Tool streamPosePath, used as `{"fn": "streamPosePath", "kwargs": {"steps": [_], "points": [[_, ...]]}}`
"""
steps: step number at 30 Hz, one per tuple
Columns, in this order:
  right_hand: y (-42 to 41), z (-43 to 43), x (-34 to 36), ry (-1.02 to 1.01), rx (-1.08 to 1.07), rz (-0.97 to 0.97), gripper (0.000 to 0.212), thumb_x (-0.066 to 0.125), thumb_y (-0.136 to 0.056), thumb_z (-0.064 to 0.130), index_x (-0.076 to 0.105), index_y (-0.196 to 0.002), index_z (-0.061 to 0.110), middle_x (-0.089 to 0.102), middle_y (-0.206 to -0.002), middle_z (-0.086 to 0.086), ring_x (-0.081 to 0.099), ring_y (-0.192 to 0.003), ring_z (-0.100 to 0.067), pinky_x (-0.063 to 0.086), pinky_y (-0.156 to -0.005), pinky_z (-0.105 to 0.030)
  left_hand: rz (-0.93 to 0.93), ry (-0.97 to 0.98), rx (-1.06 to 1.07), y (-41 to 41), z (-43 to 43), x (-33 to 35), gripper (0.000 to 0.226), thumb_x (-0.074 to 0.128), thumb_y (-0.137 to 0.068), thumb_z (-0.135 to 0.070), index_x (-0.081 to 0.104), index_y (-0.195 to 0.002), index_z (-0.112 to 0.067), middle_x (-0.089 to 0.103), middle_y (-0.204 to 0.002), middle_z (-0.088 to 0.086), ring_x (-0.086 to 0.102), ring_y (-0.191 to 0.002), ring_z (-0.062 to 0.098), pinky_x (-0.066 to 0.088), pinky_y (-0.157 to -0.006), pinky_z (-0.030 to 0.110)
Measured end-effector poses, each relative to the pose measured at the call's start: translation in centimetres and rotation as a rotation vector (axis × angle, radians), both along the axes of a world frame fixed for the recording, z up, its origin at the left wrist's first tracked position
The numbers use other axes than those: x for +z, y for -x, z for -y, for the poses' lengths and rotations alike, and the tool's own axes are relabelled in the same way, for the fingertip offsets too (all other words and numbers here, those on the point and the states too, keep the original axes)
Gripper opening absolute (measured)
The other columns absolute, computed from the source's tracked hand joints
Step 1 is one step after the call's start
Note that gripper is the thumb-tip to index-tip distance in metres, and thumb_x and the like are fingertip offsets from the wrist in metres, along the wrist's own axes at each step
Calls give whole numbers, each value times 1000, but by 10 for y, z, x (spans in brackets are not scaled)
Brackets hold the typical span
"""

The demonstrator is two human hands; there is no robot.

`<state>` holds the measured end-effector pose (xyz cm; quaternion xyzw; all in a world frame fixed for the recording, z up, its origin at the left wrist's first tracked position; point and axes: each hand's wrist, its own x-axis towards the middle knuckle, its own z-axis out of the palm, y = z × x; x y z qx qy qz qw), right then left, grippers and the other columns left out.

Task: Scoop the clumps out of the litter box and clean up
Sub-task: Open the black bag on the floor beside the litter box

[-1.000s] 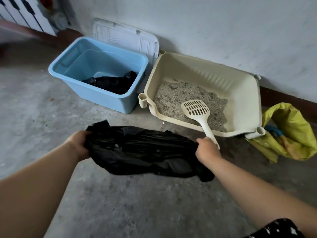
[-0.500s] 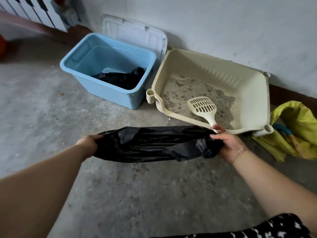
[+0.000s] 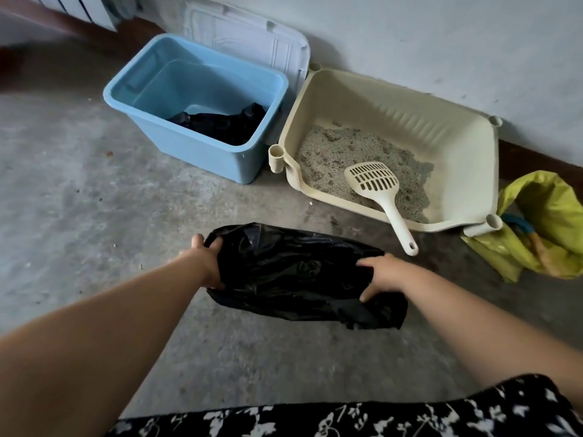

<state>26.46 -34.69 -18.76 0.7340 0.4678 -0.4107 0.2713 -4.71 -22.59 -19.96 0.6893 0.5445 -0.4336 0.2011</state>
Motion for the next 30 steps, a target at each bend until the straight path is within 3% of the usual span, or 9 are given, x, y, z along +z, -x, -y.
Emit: {"fn": "streamPosePath", "kwargs": {"steps": [5, 8, 12, 14, 17, 22, 24, 26, 30], "points": [[10, -6, 13, -402, 240, 355, 29, 55, -82, 25, 68, -108, 29, 55, -116, -2, 50, -110, -27, 42, -94, -38, 291, -468, -228, -20, 0, 20, 54, 68, -65, -42, 51, -116, -33, 29, -128, 0, 28, -124, 25, 24, -102, 46], [44, 2, 1, -851, 528, 86, 25, 59, -82, 39, 68, -101, 26, 56, -103, -5, 50, -98, -29, 42, -82, -36, 687, -476, -578, -39, 12, 15, 29, 56, -79, -25, 58, -107, -31, 47, -121, 0, 48, -113, 24, 34, -95, 39], [66, 24, -25, -10, 542, -299, 81, 63, -78, 60, 28, -146, 34, 41, -145, -6, 35, -134, -28, 20, -110, -52, 420, -60, -577, -64, 37, -11, 63, 50, -92, -43, 20, -147, -41, 21, -156, -2, 29, -140, 23, 19, -111, 48], [48, 35, -29, 306, 564, -295, 85, 66, -77, 58, 27, -148, 31, 29, -154, 0, 25, -142, -25, 12, -114, -53, 169, -6, -472, -65, 37, -18, 90, 57, -83, -57, 2, -151, -38, 4, -160, 7, 10, -146, 34, 4, -112, 60], [25, 42, -22, 558, 369, -449, 71, 68, -79, 52, 41, -142, 34, 37, -150, 1, 39, -133, -19, 30, -113, -38, 51, -17, -505, -65, 30, -20, 106, 63, -75, -64, -3, -152, -33, 3, -160, 13, 2, -146, 36, -3, -111, 63], [20, 45, -17, 354, 55, -655, 44, 71, -78, 46, 65, -120, 33, 68, -110, 9, 64, -72, -1, 48, -93, -28, 211, -47, -573, -98, 27, -20, 93, 59, -72, -71, 21, -149, -33, 11, -158, 6, 2, -146, 31, -7, -109, 65], [16, 39, -24, -11, -16, -565, 44, 71, -76, 46, 66, -117, 32, 67, -101, 10, 65, -86, -11, 46, -92, -27, 335, -143, -571, -114, 34, -18, 82, 54, -75, -71, 33, -144, -33, 18, -156, 3, 6, -145, 29, -6, -110, 64], [6, 29, -35, -257, -39, -384, 63, 71, -79, 40, 48, -137, 30, 51, -133, -4, 53, -118, -20, 38, -102, -25, 377, -182, -578, -121, 45, -18, 89, 57, -72, -71, 26, -146, -34, 17, -156, 2, 5, -145, 29, -8, -109, 64], [-17, 9, -45, -246, -53, -75, 92, 74, -75, 38, 20, -149, 30, 19, -155, -16, 32, -138, -32, 31, -112, -39, 196, -49, -567, -106, 55, -31, 120, 72, -63, -66, -6, -150, -38, -3, -160, 1, -5, -147, 30, -7, -109, 65]]}}
